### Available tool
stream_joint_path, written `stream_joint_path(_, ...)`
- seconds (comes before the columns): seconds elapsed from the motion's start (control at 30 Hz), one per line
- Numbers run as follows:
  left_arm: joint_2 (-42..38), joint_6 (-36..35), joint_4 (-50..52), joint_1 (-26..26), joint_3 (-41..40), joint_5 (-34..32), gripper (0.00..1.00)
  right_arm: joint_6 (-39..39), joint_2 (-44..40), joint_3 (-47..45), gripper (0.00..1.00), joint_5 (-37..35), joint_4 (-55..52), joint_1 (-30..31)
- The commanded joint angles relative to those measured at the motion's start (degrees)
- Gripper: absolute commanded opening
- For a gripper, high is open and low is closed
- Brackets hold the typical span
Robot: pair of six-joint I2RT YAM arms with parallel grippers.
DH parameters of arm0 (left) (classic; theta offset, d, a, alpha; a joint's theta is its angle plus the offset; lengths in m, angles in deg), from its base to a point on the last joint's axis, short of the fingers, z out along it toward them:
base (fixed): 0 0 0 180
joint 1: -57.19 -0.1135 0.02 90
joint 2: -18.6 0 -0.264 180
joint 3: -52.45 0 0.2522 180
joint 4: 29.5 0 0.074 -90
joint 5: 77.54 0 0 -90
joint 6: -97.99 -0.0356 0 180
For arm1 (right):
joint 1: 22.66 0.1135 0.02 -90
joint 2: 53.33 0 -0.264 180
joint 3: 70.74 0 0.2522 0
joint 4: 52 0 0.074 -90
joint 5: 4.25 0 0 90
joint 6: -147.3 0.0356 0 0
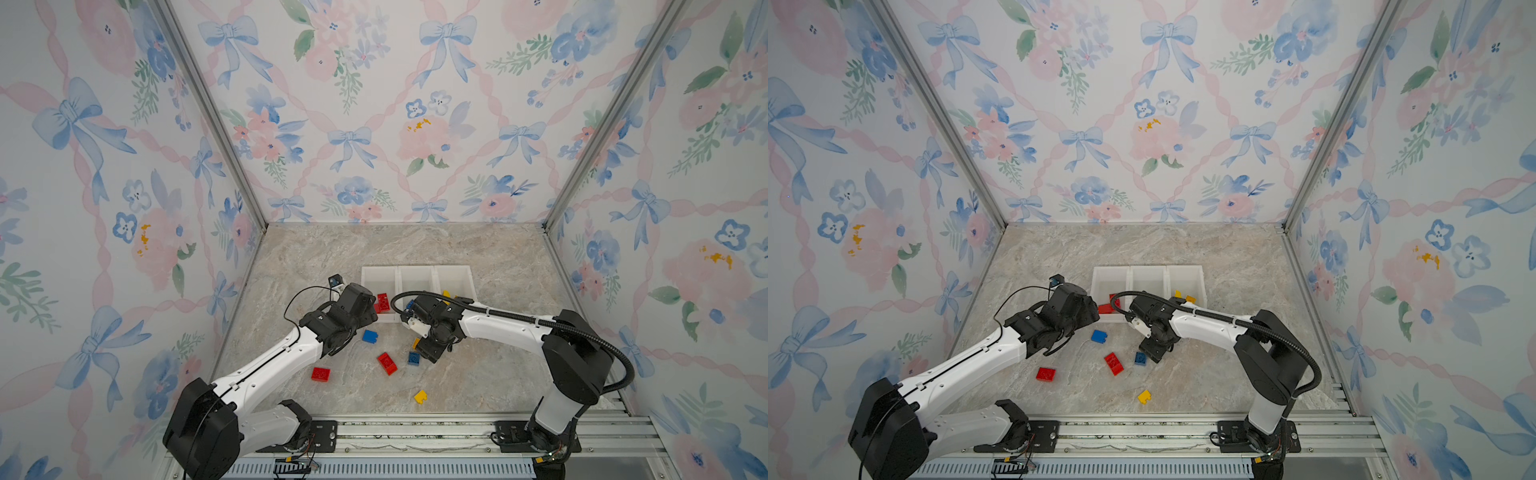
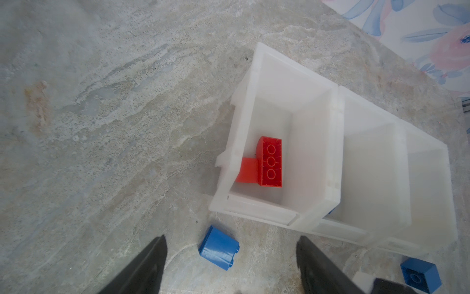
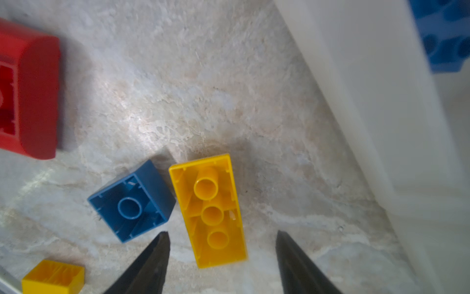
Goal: Sort the legos into containers by color
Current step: Pick up the lego from the center of the table.
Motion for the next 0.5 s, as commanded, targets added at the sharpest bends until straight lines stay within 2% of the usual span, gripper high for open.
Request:
stream_joint_path(0.0,-0.9,0.5,-0.3,-0.5,-0.5,0.2,0.82,-1.4,2.1,-0.4,0.65,-1.5,1.0,1.2)
stream_joint_path(0.27,-0.9,0.4,-0.3,-0.9,-0.4,0.1,0.83,-1.4,3.2,-0.2,0.56,-2.4,1.9,1.5)
stream_joint_path(0.47,-0.8,0.2,-0.2,-1.2,-0.5,0.2,0.83,-1.5,3.9,0.6,0.41,-3.2,1.6,1.5)
